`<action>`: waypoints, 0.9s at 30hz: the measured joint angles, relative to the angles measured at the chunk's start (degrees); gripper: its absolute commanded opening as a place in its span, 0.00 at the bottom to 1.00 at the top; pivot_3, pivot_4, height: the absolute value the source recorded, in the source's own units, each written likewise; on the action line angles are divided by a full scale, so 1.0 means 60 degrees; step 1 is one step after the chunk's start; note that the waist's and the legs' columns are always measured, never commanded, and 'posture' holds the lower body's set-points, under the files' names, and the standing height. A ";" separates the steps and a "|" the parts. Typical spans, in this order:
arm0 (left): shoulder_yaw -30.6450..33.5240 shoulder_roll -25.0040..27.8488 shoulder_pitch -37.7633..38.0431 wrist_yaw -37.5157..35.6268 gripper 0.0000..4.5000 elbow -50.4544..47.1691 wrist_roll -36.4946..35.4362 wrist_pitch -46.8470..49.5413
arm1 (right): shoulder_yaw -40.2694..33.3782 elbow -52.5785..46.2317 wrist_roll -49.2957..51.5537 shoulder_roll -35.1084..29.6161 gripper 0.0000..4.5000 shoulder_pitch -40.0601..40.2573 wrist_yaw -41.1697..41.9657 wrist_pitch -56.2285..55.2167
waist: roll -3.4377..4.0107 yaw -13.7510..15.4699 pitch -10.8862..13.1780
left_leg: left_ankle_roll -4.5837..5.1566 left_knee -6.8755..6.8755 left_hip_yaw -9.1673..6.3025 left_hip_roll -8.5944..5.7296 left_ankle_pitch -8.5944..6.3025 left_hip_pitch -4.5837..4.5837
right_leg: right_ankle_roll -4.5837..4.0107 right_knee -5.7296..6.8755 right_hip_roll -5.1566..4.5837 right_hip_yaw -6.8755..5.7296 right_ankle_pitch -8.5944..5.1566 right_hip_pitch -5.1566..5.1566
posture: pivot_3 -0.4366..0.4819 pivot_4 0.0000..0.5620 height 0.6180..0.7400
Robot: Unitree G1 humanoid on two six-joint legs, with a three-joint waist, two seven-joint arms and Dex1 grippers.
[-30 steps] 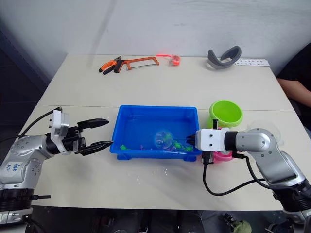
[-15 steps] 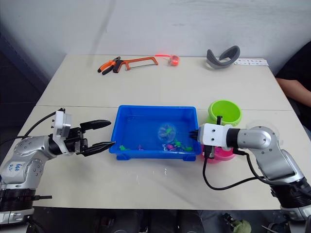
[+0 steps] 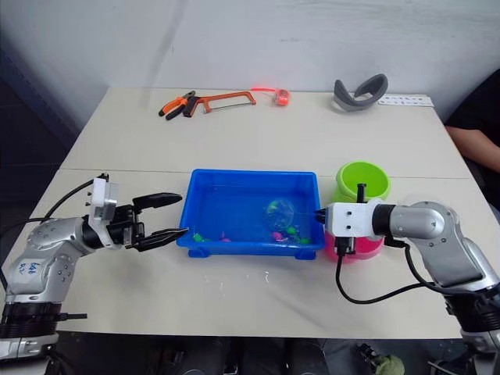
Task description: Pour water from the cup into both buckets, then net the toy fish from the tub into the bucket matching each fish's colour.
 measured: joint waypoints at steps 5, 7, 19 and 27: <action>-0.0226 0.0001 -0.0229 -0.0184 0.99 0.0094 0.0083 -0.0161 | 0.0005 0.0091 -0.0145 -0.0397 0.00 0.0154 0.0356 -0.0470 | 0.0001 0.0007 0.0001 | 0.0000 0.0000 0.0001 -0.0001 0.0000 0.0000 | 0.0000 -0.0002 0.0001 0.0000 0.0000 0.0001 | 0.48 0.27 1.00; -0.0324 0.0001 -0.0321 -0.0251 0.99 0.0105 0.0104 -0.0230 | 0.0009 0.0088 -0.0122 -0.0395 0.00 0.0156 0.0509 -0.0508 | 0.0001 0.0004 0.0000 | 0.0000 0.0000 0.0001 -0.0001 0.0000 0.0000 | 0.0000 0.0000 0.0001 0.0000 0.0000 0.0001 | 0.48 0.27 1.00; -0.0665 0.0165 -0.0692 -0.0895 0.99 0.0781 0.0424 -0.0550 | 0.0004 -0.1016 0.1377 0.0119 0.00 0.0093 0.0936 0.2695 | 0.0001 0.0000 0.0000 | -0.0001 0.0000 -0.0001 0.0001 0.0001 0.0001 | 0.0000 0.0002 0.0000 0.0000 0.0000 0.0000 | 0.48 0.27 1.00; -0.0671 0.0207 -0.0869 -0.1085 0.99 0.0876 0.0441 -0.0581 | -0.0431 -0.1704 0.2764 0.0212 0.00 -0.0082 0.0781 0.5670 | 0.0001 0.0025 0.0000 | 0.0001 0.0000 -0.0008 0.0002 -0.0001 -0.0002 | -0.0001 -0.0002 -0.0006 -0.0003 0.0000 0.0000 | 0.48 0.27 1.00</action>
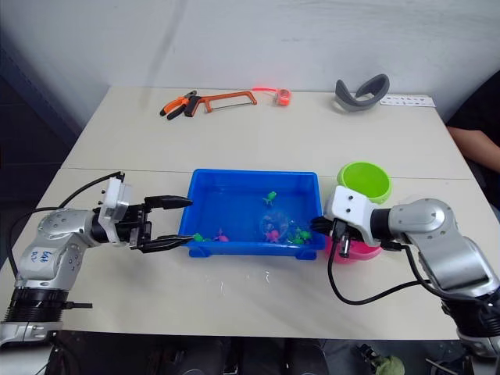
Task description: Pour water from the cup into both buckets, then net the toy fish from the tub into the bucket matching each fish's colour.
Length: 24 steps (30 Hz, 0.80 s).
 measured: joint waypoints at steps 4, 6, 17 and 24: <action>0.0000 0.0001 -0.0062 -0.0036 0.99 0.0092 0.0000 -0.0041 | -0.0285 -0.0068 0.0374 0.0000 0.00 0.0002 -0.0082 0.0619 | 0.0000 0.0001 0.0000 | 0.0001 0.0000 0.0000 0.0000 0.0000 -0.0002 | 0.0000 -0.0002 -0.0001 0.0000 0.0000 0.0000 | 0.48 0.27 1.00; 0.0001 0.0001 -0.0066 -0.0039 0.99 0.0127 0.0000 -0.0060 | -0.0348 -0.0069 0.0429 0.0000 0.00 0.0001 -0.0100 0.0700 | 0.0000 -0.0004 0.0000 | 0.0001 0.0000 0.0000 -0.0001 -0.0001 -0.0001 | 0.0000 -0.0001 0.0000 0.0000 0.0000 0.0000 | 0.48 0.27 1.00; -0.0637 -0.1102 -0.1297 0.0021 0.99 0.0250 -0.0319 0.0515 | -0.5641 -0.2202 0.2295 -0.0118 0.00 0.2346 -0.0111 0.2997 | 0.0000 0.0081 0.0000 | 0.0006 -0.0001 -0.0005 -0.0008 -0.0002 -0.0017 | 0.0004 -0.0006 0.0011 -0.0013 0.0002 0.0004 | 0.48 0.27 1.00; -0.1324 -0.1972 -0.2055 -0.0118 0.99 0.0489 -0.0408 0.0761 | -0.8846 -0.3417 0.1762 0.0936 0.00 0.4981 -0.0048 0.2741 | -0.0003 0.0100 -0.0003 | 0.0008 -0.0005 0.0008 -0.0016 0.0003 -0.0001 | 0.0007 0.0007 0.0038 0.0004 0.0003 0.0009 | 0.48 0.27 1.00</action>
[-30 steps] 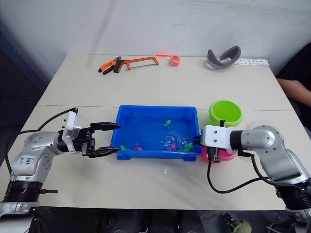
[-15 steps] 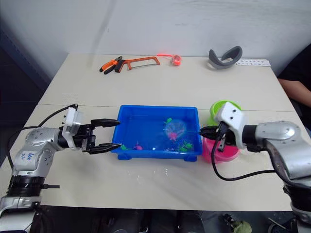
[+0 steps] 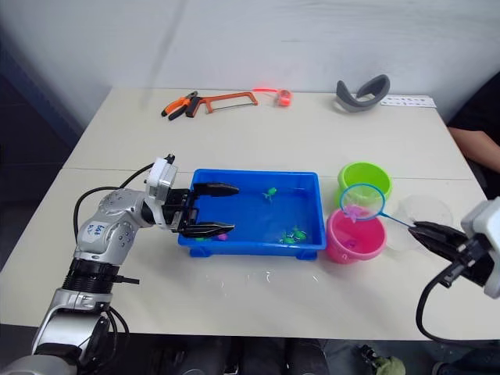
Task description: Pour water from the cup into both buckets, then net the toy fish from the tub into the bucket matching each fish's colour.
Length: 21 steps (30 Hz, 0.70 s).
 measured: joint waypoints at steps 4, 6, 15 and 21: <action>-0.0171 -0.0161 -0.0186 -0.0208 0.99 0.0515 0.0043 -0.0018 | -0.0663 -0.0363 -0.0465 0.0733 0.00 0.1214 -0.0026 -0.0560 | 0.0001 -0.0080 0.0000 | -0.0004 -0.0001 0.0014 0.0004 0.0001 0.0018 | 0.0000 0.0014 0.0016 0.0024 0.0000 0.0000 | 0.48 0.27 1.00; -0.0311 -0.0303 -0.0392 -0.0307 0.99 0.0687 0.0089 -0.0064 | -0.0825 -0.0569 -0.0819 0.1061 0.00 0.1855 -0.0102 -0.1224 | 0.0001 -0.0082 0.0000 | -0.0007 -0.0002 0.0015 0.0005 0.0001 0.0025 | 0.0000 0.0016 0.0018 0.0032 0.0000 0.0000 | 0.48 0.27 1.00; -0.0379 -0.0618 -0.0899 -0.0832 0.99 0.1664 0.0447 -0.0616 | 0.0261 0.1004 -0.5081 0.2059 0.00 0.3220 -0.2239 -0.9825 | 0.0001 -0.0073 0.0000 | -0.0012 -0.0002 0.0025 0.0002 0.0005 0.0033 | 0.0000 0.0017 0.0040 0.0056 -0.0001 -0.0001 | 0.48 0.27 1.00; -0.0399 -0.0679 -0.0948 -0.0953 0.99 0.1750 0.0546 -0.0728 | 0.0511 0.2737 -0.7707 0.1543 0.00 0.3513 -0.4150 -1.4300 | 0.0001 -0.0096 0.0000 | -0.0025 -0.0007 0.0035 0.0016 0.0010 0.0042 | -0.0001 0.0017 0.0065 0.0085 -0.0003 -0.0004 | 0.48 0.27 1.00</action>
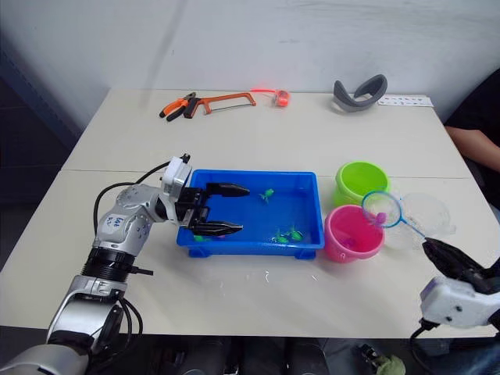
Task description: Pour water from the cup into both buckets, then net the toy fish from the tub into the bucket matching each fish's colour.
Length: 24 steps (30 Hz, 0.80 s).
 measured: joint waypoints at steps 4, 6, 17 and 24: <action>0.0034 0.0002 0.0000 -0.0071 0.99 0.0288 0.0056 -0.0093 | 0.0061 0.0464 -0.1341 -0.0002 0.00 -0.0234 -0.1409 -0.1526 | 0.0000 0.0002 0.0000 | -0.0008 0.0002 0.0000 0.0004 0.0004 0.0009 | -0.0006 -0.0004 0.0006 0.0014 -0.0003 0.0000 | 0.48 0.27 1.00; 0.0054 0.0002 0.0000 -0.0074 0.99 0.0336 0.0076 -0.0139 | 0.0003 0.0593 -0.1959 -0.0002 0.00 -0.0358 -0.2128 -0.2131 | 0.0000 0.0010 0.0000 | -0.0011 0.0002 -0.0002 0.0006 0.0005 0.0010 | -0.0011 -0.0006 0.0006 0.0015 -0.0006 0.0000 | 0.48 0.27 1.00; 0.0122 0.0061 0.0004 -0.0070 0.99 0.0337 0.0093 -0.0302 | -0.0184 0.1114 -0.4642 -0.0664 0.00 -0.0688 -0.4611 -0.3341 | 0.0000 -0.0001 0.0000 | -0.0011 0.0001 -0.0001 0.0008 0.0005 0.0008 | -0.0014 -0.0001 0.0011 0.0017 -0.0008 0.0000 | 0.48 0.27 1.00; 0.0140 0.0063 0.0044 -0.0036 0.99 0.0326 0.0103 -0.0335 | 0.0259 0.1344 -0.5295 -0.0739 0.00 -0.0619 -0.5527 -0.3046 | 0.0002 -0.0011 0.0000 | -0.0011 0.0001 0.0000 0.0013 0.0005 0.0009 | -0.0019 0.0002 0.0015 0.0018 -0.0010 -0.0001 | 0.48 0.27 1.00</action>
